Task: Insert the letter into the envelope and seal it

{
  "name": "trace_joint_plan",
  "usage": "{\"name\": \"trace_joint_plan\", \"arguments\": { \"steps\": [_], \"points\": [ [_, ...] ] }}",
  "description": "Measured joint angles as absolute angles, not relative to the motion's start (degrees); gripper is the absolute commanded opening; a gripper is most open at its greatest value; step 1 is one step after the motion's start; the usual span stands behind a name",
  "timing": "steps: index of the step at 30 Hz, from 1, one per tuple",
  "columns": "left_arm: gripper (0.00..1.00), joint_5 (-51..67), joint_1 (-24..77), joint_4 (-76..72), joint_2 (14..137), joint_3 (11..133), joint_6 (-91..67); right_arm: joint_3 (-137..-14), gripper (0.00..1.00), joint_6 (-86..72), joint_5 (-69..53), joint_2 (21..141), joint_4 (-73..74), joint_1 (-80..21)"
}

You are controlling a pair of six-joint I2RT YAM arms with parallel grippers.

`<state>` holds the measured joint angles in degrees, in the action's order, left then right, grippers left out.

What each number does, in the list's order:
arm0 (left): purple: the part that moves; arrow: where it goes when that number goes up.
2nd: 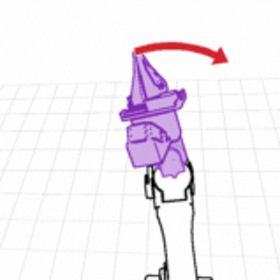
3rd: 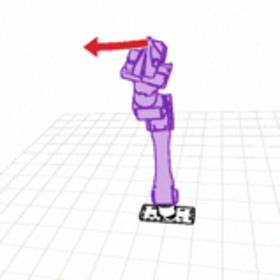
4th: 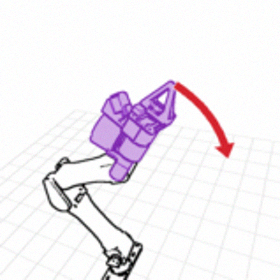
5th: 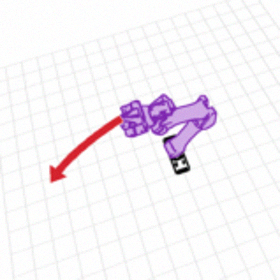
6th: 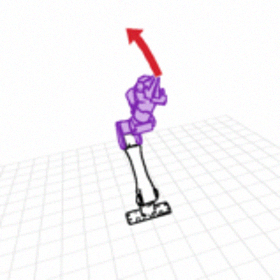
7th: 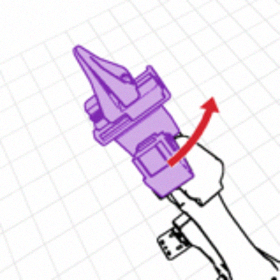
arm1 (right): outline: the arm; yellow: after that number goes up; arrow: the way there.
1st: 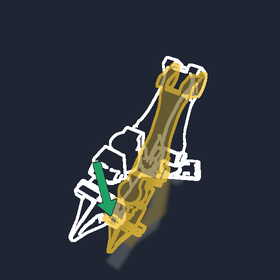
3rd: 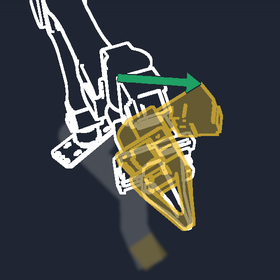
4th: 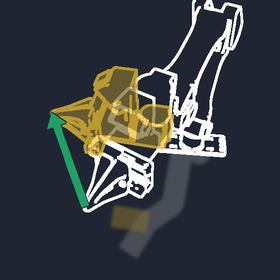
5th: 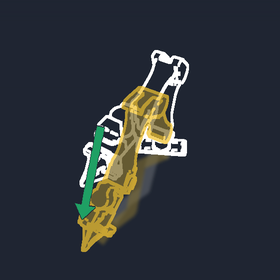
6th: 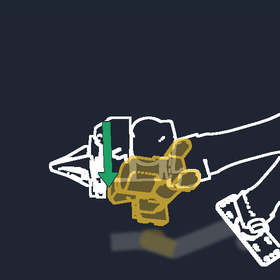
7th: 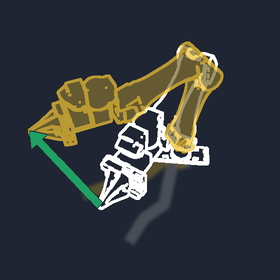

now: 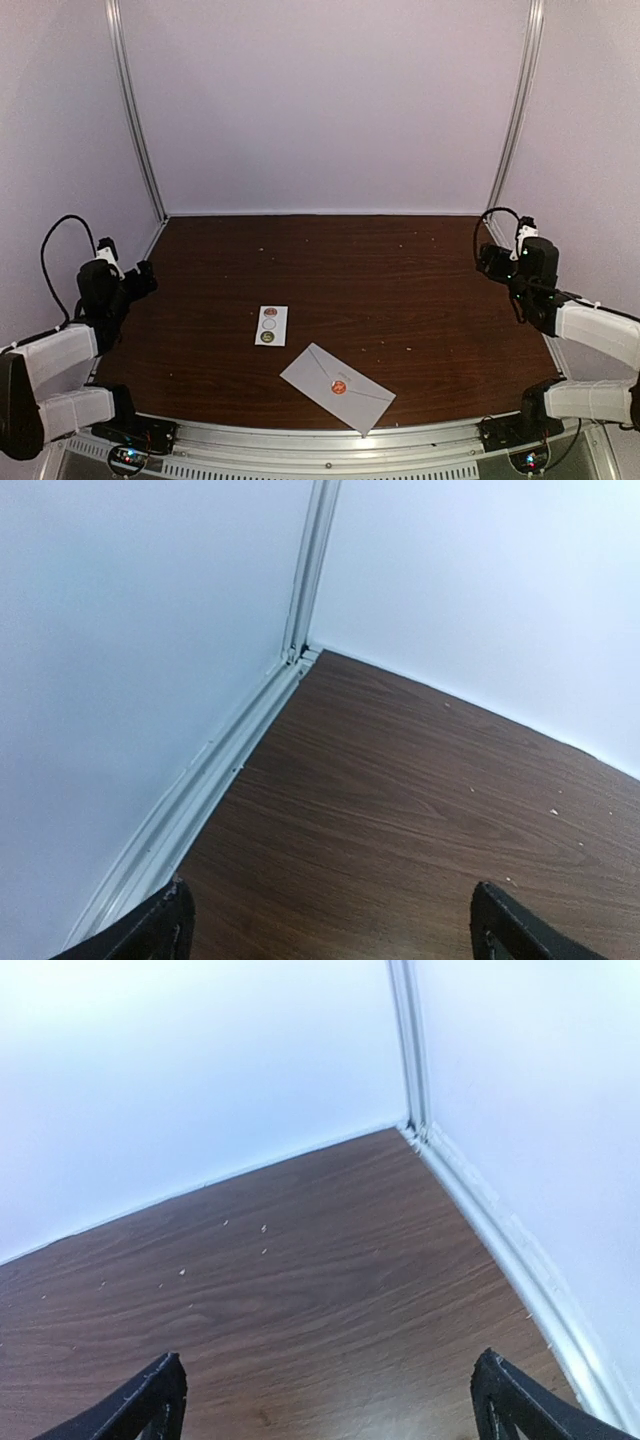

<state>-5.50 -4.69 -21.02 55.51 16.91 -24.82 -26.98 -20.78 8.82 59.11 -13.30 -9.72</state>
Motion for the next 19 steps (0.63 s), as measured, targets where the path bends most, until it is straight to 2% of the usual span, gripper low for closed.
{"name": "trace_joint_plan", "arguments": {
  "steps": [4, 10, 19],
  "points": [
    [0.98, -10.3, -4.7, -30.0, 54.0, 11.0, -19.2, -20.2, 1.0, -15.7, 14.0, 58.4, -25.1, -8.6],
    [0.98, -13.0, -4.7, -39.0, 59.8, 8.9, -13.9, -10.4, 1.0, -8.7, 16.7, 66.1, -44.8, -8.3],
    [0.98, -12.4, -4.7, -43.0, 63.4, 9.0, -11.5, -9.1, 1.0, -5.9, 16.7, 67.2, -56.9, -8.3]
  ]
}}
